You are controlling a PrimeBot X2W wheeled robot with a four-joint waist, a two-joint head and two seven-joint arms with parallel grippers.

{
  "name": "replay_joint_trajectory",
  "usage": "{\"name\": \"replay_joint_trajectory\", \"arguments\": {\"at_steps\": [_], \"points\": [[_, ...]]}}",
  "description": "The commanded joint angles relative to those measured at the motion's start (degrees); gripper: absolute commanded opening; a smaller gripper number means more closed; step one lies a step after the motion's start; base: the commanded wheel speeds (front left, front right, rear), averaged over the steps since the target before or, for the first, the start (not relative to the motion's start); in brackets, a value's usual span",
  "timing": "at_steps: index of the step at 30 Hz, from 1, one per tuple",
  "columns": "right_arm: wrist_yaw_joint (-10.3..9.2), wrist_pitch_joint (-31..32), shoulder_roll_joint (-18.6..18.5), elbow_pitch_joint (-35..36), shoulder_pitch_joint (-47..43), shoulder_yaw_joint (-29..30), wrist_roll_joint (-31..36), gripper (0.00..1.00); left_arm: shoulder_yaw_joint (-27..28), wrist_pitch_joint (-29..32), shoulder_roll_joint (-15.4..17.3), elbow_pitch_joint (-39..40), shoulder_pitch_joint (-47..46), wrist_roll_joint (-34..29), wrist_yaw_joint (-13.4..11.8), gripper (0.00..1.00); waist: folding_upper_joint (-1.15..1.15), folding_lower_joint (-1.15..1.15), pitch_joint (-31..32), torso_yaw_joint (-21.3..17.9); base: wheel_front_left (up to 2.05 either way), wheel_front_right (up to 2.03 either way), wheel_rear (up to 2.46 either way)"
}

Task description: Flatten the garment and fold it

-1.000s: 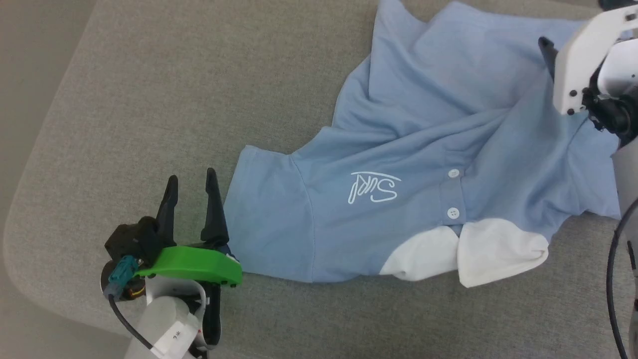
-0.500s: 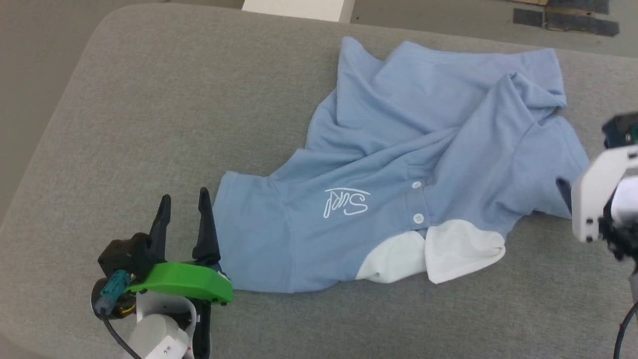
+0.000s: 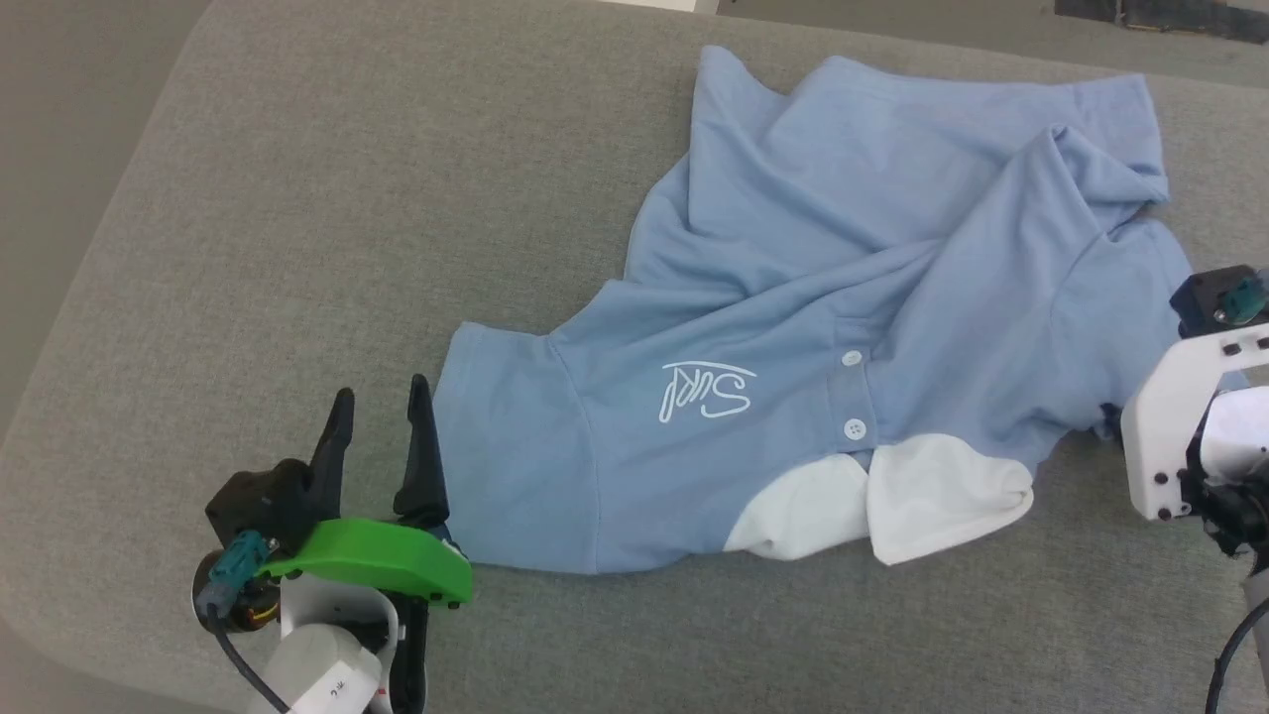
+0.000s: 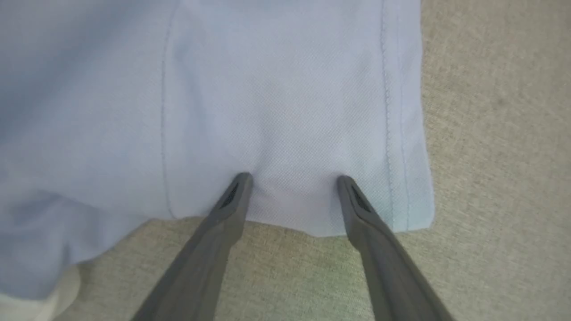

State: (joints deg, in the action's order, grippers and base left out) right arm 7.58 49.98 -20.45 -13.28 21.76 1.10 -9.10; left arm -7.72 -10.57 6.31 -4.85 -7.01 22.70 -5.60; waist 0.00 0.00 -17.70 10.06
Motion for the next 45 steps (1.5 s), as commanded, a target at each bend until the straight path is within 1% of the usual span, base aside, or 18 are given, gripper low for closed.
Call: {"name": "replay_joint_trajectory", "arguments": {"at_steps": [1,3,5,7,9,10,13,15,20,23,24,26,28,34,39,41,45], "points": [[-0.09,0.7,0.3,-2.1,-0.8,-0.4,-0.4,0.00,0.0,0.3,0.5,-0.1,-0.5,0.0,-0.1,1.00,0.00,0.00,-0.1,0.2,0.00,0.00,0.00],[-0.09,0.2,0.3,-2.2,-0.4,0.3,-0.9,0.00,-0.5,1.4,0.9,0.1,-0.4,-0.2,-0.1,1.00,0.00,0.00,0.2,0.1,0.00,0.00,0.00],[-0.09,-0.4,0.3,-1.8,-0.1,1.1,-1.5,0.00,-1.6,4.3,1.2,0.8,-0.1,-0.3,-0.1,1.00,0.00,0.00,0.8,-0.1,0.00,0.00,0.00],[-0.09,-1.1,0.0,-1.3,-0.1,1.7,-1.8,0.00,-3.5,9.0,1.5,2.4,0.3,-0.3,0.1,1.00,0.00,0.00,1.4,-0.3,0.00,0.00,0.00],[-0.09,-1.5,-0.1,-0.7,-0.3,2.3,-2.0,0.00,-5.6,15.3,1.5,4.4,0.7,0.5,0.4,1.00,0.00,0.00,1.8,-0.3,0.00,0.00,0.00],[-0.09,-1.6,-0.1,-0.5,-0.5,2.5,-2.0,0.00,-6.7,19.6,1.7,5.0,1.0,1.0,0.2,1.00,0.00,0.00,2.1,-0.3,0.00,0.00,0.00],[-0.09,-1.5,0.2,0.3,-1.0,2.8,-2.2,0.00,-8.6,30.5,3.0,5.3,1.1,0.9,-1.7,1.00,0.00,0.00,2.4,-0.5,0.00,0.00,0.00],[-0.09,-1.5,0.8,0.8,-1.2,2.7,-2.4,0.00,-9.4,36.1,4.0,4.6,1.0,0.5,-2.8,1.00,0.00,0.00,2.5,-0.9,0.00,0.00,0.00],[-0.09,-1.6,1.9,1.8,-1.2,2.1,-2.5,0.00,-9.9,45.6,4.9,2.1,1.1,1.4,-5.1,1.00,0.00,0.00,2.2,-2.2,0.00,0.00,0.00],[-0.09,-2.0,2.5,2.2,-1.3,1.8,-2.7,0.00,-10.1,49.8,4.7,0.5,1.6,3.5,-5.1,1.00,0.00,0.00,1.9,-2.7,0.00,0.00,0.00],[-0.09,-2.2,2.6,2.3,-1.3,1.7,-2.8,0.00,-10.1,50.5,4.6,0.1,1.8,4.2,-4.8,0.00,0.00,0.00,1.8,-2.9,0.00,0.00,0.00],[-0.09,-2.7,2.9,2.5,-1.2,1.7,-3.0,0.00,-9.7,50.6,4.3,-0.6,1.9,5.5,-4.3,0.00,0.00,0.00,1.6,-3.2,0.00,0.00,0.00],[-0.09,-3.3,3.1,2.6,-1.2,1.9,-3.3,0.00,-8.7,48.8,3.7,-0.9,2.0,6.5,-4.0,0.00,0.00,0.00,1.6,-3.3,0.00,0.00,0.00],[-0.09,-6.4,4.4,2.6,-1.6,3.8,-4.9,0.00,-4.9,39.8,2.2,-0.2,1.0,9.1,-2.2,0.00,0.00,0.00,2.8,-3.6,0.00,0.00,0.00],[-0.09,-8.8,6.8,3.9,-0.8,7.6,-9.4,0.00,-0.1,31.7,1.4,4.2,-2.1,12.2,0.1,0.00,0.00,0.00,5.3,-4.1,0.00,0.00,0.00],[-0.09,-9.3,7.8,5.0,0.2,9.4,-11.9,0.00,0.9,29.8,2.1,6.6,-4.2,11.9,0.6,0.00,0.00,0.00,6.6,-4.5,0.00,0.00,0.00],[-0.09,-9.9,9.3,7.9,3.3,12.2,-16.1,0.00,3.2,28.0,2.6,10.8,-9.6,13.2,1.7,0.00,0.00,0.00,9.5,-5.7,0.00,0.00,0.00]]}}
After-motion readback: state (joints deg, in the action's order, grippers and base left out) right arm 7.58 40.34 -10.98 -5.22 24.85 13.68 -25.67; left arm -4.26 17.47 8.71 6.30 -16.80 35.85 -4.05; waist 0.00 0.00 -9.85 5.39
